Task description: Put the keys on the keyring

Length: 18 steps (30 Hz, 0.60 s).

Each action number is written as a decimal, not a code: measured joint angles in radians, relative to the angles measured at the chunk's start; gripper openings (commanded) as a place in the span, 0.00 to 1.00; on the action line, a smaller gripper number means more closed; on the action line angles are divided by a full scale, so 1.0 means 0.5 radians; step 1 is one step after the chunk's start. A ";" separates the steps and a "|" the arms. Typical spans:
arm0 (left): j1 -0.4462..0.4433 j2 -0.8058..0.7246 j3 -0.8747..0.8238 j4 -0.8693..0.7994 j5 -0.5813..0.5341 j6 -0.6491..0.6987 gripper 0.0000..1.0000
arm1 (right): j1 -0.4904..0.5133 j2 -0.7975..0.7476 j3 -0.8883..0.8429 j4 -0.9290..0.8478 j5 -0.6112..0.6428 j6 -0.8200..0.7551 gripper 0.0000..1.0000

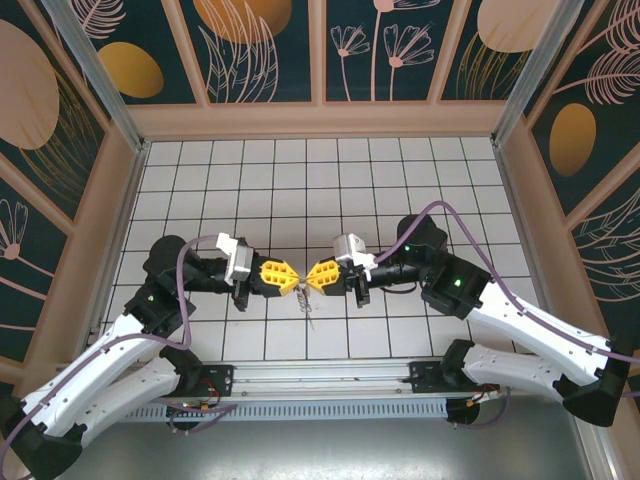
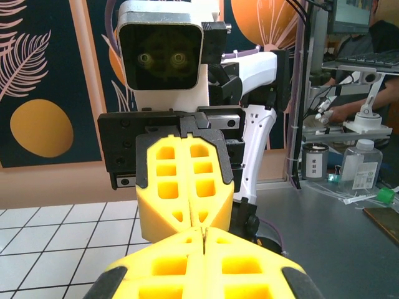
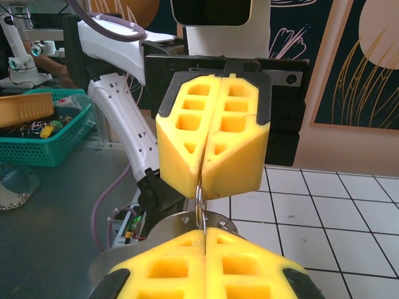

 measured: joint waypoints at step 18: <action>-0.007 0.009 0.005 -0.183 -0.314 0.201 0.00 | -0.018 0.022 0.002 -0.064 0.241 -0.010 0.00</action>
